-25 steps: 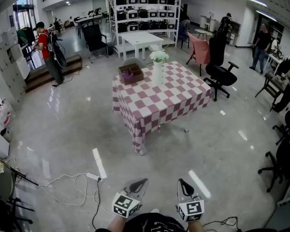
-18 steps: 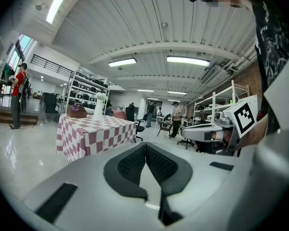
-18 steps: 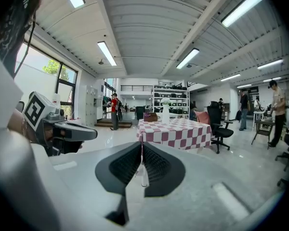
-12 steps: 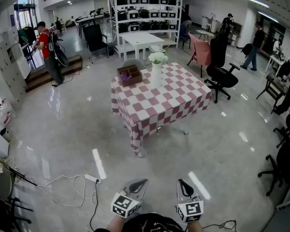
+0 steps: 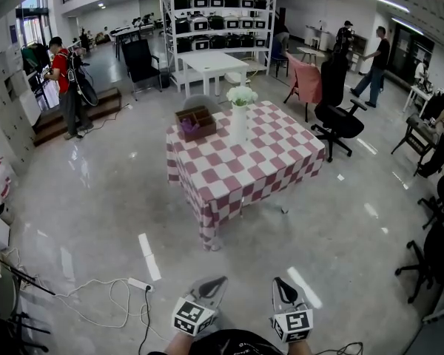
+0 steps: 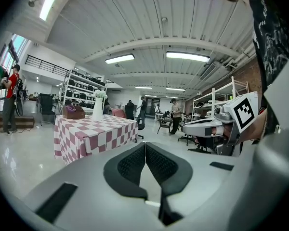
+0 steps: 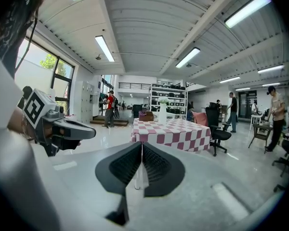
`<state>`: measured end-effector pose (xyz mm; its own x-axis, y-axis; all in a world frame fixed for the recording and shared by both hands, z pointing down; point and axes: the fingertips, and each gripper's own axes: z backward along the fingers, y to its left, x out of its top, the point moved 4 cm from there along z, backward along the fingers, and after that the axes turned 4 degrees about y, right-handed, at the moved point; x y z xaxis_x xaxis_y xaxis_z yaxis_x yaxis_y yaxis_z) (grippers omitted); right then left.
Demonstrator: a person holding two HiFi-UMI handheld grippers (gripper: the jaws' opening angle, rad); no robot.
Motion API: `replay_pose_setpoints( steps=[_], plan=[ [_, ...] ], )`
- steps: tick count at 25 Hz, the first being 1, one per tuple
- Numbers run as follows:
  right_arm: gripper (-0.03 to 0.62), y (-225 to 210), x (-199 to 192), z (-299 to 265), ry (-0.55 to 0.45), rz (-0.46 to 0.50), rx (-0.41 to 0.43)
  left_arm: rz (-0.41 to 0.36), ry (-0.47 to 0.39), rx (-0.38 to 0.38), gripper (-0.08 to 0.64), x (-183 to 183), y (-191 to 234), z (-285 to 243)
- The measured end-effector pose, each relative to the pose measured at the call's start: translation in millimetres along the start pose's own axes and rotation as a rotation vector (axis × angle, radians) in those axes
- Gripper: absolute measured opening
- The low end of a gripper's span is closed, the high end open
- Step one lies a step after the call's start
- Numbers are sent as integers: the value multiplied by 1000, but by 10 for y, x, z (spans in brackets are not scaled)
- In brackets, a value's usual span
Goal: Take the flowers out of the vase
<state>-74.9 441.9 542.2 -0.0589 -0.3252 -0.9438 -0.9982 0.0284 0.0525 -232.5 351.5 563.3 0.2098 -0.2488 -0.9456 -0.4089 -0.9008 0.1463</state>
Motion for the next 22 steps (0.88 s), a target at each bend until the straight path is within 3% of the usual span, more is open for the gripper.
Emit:
replay_pose_setpoints(
  steps=[14, 22],
  plan=[
    [9, -168, 285, -790, -5, -11, -9, 1, 7, -10, 12, 319, 738, -449],
    [9, -235, 508, -1191, -35, -33, -72, -20, -20, -50, 11, 550, 1217, -651]
  ],
)
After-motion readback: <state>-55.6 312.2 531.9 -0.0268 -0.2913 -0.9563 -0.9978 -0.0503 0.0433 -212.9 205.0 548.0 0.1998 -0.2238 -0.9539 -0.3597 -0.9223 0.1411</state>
